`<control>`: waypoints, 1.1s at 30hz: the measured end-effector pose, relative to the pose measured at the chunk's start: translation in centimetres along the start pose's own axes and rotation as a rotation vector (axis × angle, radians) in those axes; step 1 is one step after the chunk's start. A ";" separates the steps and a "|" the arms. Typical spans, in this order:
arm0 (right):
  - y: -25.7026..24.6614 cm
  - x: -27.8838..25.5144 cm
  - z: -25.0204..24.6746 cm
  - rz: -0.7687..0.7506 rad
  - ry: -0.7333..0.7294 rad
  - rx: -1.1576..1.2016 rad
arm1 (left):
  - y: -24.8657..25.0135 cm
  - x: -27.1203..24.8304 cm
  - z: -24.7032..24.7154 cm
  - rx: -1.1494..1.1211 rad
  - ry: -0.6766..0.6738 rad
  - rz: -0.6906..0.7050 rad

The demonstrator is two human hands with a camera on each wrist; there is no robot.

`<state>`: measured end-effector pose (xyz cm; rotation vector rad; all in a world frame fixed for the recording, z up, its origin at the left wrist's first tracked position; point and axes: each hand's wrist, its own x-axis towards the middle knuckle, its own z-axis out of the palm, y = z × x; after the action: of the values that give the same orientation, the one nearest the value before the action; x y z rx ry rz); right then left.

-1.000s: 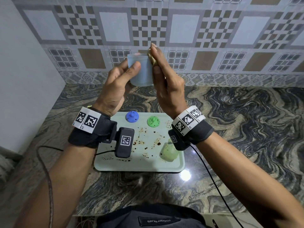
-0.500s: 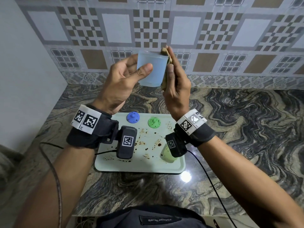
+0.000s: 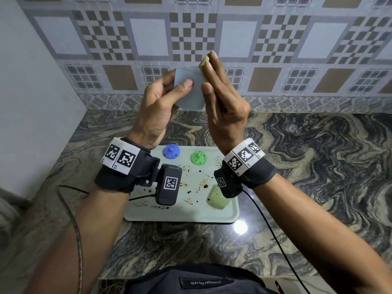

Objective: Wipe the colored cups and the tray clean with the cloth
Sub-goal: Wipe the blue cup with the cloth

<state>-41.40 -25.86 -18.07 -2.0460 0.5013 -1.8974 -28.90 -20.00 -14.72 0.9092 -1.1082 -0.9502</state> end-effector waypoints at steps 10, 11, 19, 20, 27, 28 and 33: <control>0.3 -0.3 -0.6 -0.069 -0.012 -0.029 | -0.1 0.3 0.4 -0.091 0.018 -0.025; 0.4 -0.3 -0.7 -0.057 -0.036 -0.026 | 0.0 0.3 0.4 -0.079 0.014 -0.026; 1.0 -0.6 -0.7 -0.047 -0.178 0.004 | -0.3 -0.1 0.2 -0.102 0.058 -0.082; 0.9 -0.7 -0.6 -0.030 -0.165 0.014 | -0.4 -0.1 0.2 -0.101 0.066 -0.087; 1.1 -0.8 -0.3 -0.004 -0.146 0.019 | -0.7 -0.3 -0.4 0.046 0.035 -0.014; 1.1 -0.7 -0.3 0.008 -0.149 0.030 | -0.8 -0.2 -0.5 0.064 0.082 0.009; 1.1 -0.3 -0.2 0.024 -0.196 0.074 | -1.1 0.1 -0.8 -0.012 0.168 -0.021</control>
<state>-41.71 -26.67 -18.76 -2.1376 0.3990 -1.6542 -28.23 -20.30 -15.87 0.9742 -0.9505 -0.8801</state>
